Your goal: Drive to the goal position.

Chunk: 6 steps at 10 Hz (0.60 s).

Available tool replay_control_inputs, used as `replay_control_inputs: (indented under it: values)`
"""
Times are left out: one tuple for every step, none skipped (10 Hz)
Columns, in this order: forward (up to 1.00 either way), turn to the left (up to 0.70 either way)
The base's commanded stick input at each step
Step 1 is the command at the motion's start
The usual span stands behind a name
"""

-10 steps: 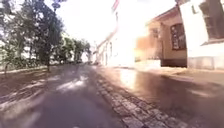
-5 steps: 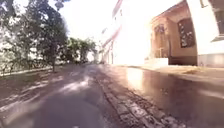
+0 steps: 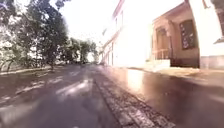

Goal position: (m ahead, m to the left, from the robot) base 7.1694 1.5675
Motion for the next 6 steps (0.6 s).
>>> replay_control_inputs:
  values:
    - [0.50, 0.00]
    - [0.50, 0.00]
    - [0.50, 0.00]
    - [0.50, 0.00]
    - [0.50, 0.00]
    - [0.50, 0.06]
